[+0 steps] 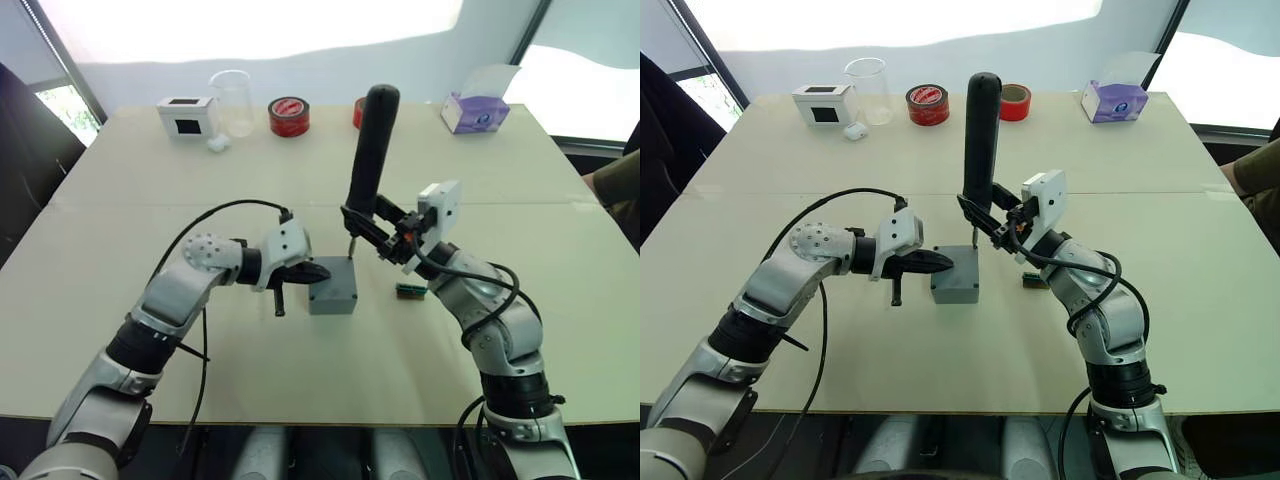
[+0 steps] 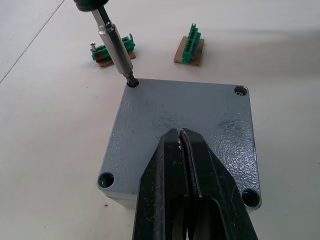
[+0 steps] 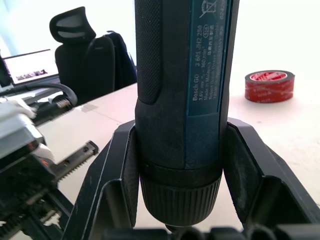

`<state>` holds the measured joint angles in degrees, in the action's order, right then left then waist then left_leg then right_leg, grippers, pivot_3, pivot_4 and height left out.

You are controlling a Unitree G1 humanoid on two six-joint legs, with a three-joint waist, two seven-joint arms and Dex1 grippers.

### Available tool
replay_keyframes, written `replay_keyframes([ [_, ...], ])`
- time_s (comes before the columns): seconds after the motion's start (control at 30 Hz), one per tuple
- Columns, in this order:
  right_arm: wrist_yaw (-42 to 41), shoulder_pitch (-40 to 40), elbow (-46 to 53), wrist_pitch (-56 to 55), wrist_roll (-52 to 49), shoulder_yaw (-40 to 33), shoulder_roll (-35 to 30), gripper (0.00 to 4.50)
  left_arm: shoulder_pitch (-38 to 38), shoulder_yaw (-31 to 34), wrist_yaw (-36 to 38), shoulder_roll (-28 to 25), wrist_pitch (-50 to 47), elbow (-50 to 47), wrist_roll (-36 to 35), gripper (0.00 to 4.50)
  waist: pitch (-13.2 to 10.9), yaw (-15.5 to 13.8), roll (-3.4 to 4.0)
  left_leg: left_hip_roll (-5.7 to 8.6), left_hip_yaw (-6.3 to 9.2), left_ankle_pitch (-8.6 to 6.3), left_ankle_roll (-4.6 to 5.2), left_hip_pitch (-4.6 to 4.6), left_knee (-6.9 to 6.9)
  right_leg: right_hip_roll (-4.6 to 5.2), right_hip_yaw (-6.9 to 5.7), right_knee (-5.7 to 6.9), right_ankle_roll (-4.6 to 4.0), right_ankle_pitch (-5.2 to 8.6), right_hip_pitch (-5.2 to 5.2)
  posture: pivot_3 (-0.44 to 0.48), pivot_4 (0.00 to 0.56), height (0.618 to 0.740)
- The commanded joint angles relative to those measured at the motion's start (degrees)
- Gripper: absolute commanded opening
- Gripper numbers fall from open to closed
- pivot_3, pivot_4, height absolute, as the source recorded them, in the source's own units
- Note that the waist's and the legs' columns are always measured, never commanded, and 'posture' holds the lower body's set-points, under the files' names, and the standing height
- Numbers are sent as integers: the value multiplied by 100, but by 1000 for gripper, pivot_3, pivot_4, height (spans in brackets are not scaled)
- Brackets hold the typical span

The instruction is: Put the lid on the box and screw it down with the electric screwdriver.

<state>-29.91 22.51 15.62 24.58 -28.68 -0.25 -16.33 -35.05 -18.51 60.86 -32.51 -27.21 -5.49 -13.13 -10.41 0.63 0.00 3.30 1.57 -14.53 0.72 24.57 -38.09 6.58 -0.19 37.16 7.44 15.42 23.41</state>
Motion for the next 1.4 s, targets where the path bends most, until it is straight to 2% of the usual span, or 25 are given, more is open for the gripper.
replay_keyframes([
  [0.03, -83, 12, 147, -244, 61, -26, 3, 1763, 77, -20, 44, -17, -71, -84, 21, 0, 0, 0, 0, 0, 0, 0, 0, -3, 0, 0, 0, 0, 0, 0, -3, 0, 150, 740],
  [0.6, -157, -585, 52, -116, 225, 348, 3, 1763, 184, -44, 45, -43, -85, -98, 69, 0, 21, 6, -7, -1, 0, -2, 3, -37, 5, -1, 1, -3, -1, 1, -35, 0, 150, 740],
  [0.9, -204, -689, -223, -91, 332, 402, -44, 1763, 347, -17, -61, -53, -111, -218, 97, 0, 30, 2, -16, -2, 0, -7, 8, -115, 25, 0, 1, -18, -5, 9, -108, 0, 150, 740],
  [1.4, -148, -679, -446, 70, 586, 517, -123, 1763, 276, -28, -78, -64, -27, -76, 153, 0, 83, 1, -37, -4, 2, -8, 7, -117, 27, 0, 1, -19, -7, 11, -107, 0, 150, 740],
])
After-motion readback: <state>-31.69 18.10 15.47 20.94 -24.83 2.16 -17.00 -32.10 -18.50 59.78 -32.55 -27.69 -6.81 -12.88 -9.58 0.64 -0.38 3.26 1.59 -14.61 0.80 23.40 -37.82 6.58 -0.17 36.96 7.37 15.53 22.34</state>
